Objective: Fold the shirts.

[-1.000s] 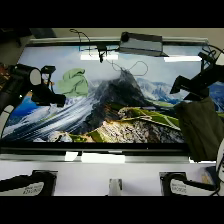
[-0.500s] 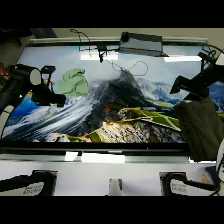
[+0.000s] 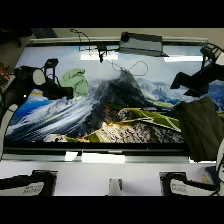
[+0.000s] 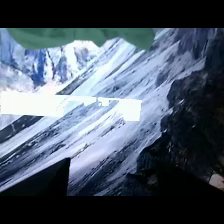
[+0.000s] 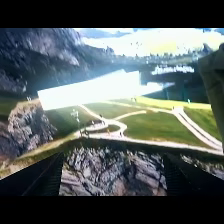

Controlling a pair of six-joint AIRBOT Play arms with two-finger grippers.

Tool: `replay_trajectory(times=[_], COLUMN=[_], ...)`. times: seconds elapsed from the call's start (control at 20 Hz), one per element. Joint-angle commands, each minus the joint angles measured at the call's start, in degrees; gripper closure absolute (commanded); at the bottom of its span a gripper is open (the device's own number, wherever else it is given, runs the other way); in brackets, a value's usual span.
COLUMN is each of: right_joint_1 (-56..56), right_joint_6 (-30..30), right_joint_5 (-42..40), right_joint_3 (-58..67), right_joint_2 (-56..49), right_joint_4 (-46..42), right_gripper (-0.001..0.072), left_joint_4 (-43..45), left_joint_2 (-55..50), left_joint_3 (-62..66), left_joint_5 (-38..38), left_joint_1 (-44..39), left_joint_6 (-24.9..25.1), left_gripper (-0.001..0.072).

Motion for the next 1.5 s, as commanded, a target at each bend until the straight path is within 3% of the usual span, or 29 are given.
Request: replay_trajectory(times=[0.0, 0.1, 0.2, 0.25, 0.3, 0.55, 0.75, 0.8, 0.85, 0.9, 0.95, 1.05, 1.2, 1.25, 1.3, 1.45], right_joint_1=[-0.02, -0.02, -0.02, 0.00, -0.02, -0.02, -0.02, 0.00, -0.02, 0.00, 0.00, 0.00, -0.02, 0.00, -0.02, -0.02], right_joint_6=[0.00, 0.00, 0.00, 0.00, 0.00, 0.00, 0.00, 0.00, 0.02, 0.07, 0.04, -0.09, -8.57, -8.59, -8.52, -7.74], right_joint_5=[-4.66, -5.22, -5.25, -5.25, -5.25, -5.27, -5.27, -5.07, -4.33, -2.60, -1.03, 0.35, -0.90, -0.24, 0.37, -0.74], right_joint_3=[0.07, 0.07, 0.07, 0.07, 0.07, 0.07, 0.07, 0.07, 0.07, 0.07, 0.07, 0.07, 0.13, 0.13, 0.13, 0.13], right_joint_2=[0.02, 0.02, 0.02, 0.02, 0.02, 0.02, 0.02, 0.02, 0.02, 0.02, 0.02, 0.02, 0.33, 0.98, 2.23, 9.27], right_joint_4=[0.04, 0.20, 0.28, 0.55, 0.66, 2.03, 4.61, 4.68, 5.14, 6.67, 8.20, 10.58, 12.70, 12.96, 13.03, 12.68], right_gripper=[0.0038, 0.0037, 0.0036, 0.0036, 0.0032, 0.0028, 0.0028, 0.0028, 0.0028, 0.0028, 0.0029, 0.0042, 0.0173, 0.0173, 0.0173, 0.0173], left_joint_4=[-2.99, -3.13, -4.70, -6.93, -9.99, -18.36, -30.10, -30.23, -30.29, -30.64, -31.08, -31.56, -31.52, -31.52, -31.50, -29.68], left_joint_2=[-3.69, -9.33, -16.63, -19.61, -22.05, -26.34, -30.12, -30.47, -30.58, -30.14, -28.94, -24.17, -11.56, -6.62, -1.27, 10.71], left_joint_3=[0.52, 5.97, 13.00, 15.58, 17.25, 17.57, 17.57, 17.55, 17.55, 17.57, 17.57, 17.64, 17.62, 17.62, 17.62, 17.35], left_joint_5=[14.29, 13.90, 7.52, 3.93, 1.46, 8.07, 14.51, 14.82, 14.73, 14.69, 14.75, 14.73, 12.15, 11.39, 11.19, 10.40], left_joint_1=[0.59, 3.93, 8.76, 11.17, 13.55, 17.20, 16.15, 15.87, 15.85, 15.85, 15.74, 14.51, 9.40, 6.95, 3.89, -6.08], left_joint_6=[-3.08, -3.96, -8.90, -11.91, -13.90, -13.09, -4.83, -4.07, -4.11, -3.93, -1.53, 8.20, 23.02, 26.32, 28.04, 27.04], left_gripper=[0.0073, 0.0072, 0.0067, 0.0016, 0.0016, 0.0016, 0.0037, 0.0115, 0.0465, 0.0659, 0.0667, 0.0667, 0.0667, 0.0667, 0.0667, 0.0668])
